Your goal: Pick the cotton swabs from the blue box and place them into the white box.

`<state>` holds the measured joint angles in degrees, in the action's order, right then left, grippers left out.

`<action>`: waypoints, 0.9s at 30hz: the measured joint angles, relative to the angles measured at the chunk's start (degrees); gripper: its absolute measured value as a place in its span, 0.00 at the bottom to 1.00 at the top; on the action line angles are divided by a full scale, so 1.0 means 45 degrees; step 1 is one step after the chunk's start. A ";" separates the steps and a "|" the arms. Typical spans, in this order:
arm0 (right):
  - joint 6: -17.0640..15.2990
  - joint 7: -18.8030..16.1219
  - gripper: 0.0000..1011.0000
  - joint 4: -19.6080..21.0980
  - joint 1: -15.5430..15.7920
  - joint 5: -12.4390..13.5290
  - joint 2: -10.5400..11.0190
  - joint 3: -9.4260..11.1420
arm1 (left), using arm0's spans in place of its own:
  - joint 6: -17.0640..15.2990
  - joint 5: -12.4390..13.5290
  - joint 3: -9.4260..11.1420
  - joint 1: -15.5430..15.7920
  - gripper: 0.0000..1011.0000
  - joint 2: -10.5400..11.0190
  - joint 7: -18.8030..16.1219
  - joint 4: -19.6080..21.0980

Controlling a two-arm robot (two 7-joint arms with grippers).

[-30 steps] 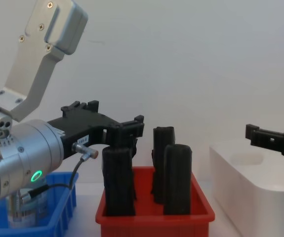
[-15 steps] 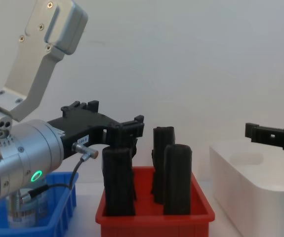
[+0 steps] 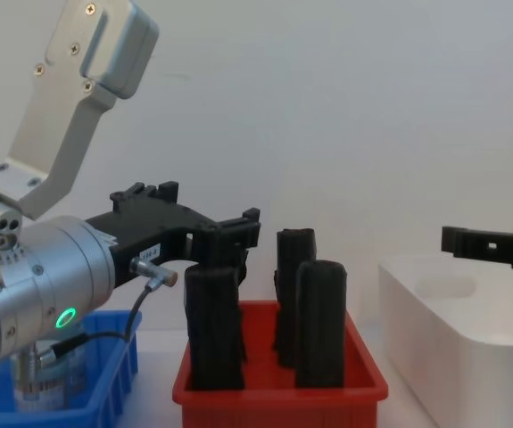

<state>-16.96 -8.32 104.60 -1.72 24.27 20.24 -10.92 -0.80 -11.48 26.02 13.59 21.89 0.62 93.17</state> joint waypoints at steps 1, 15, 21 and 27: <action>-0.0089 -0.0026 0.99 0.0011 -0.0017 0.0027 0.0000 0.0002 | 0.0000 0.0000 0.0000 0.0000 0.99 0.0000 0.0001 0.0001; -0.1068 -0.0842 0.99 0.0075 -0.0545 -0.0016 -0.0212 -0.0234 | 0.0000 0.0000 0.0000 0.0000 0.99 0.0000 0.0000 0.0001; -0.1317 -0.1193 0.99 -0.0201 -0.0966 -0.0560 -0.0468 -0.0488 | 0.0000 0.0000 0.0000 0.0000 0.99 0.0000 0.0000 0.0000; -0.1399 -0.1369 0.99 -0.0716 -0.1437 -0.1302 -0.0821 -0.0793 | 0.0000 0.0000 0.0000 0.0000 0.99 0.0000 0.0001 0.0000</action>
<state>-23.26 -14.49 101.37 -8.19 18.41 16.54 -14.48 -0.80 -11.48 26.02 13.59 21.89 0.63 93.17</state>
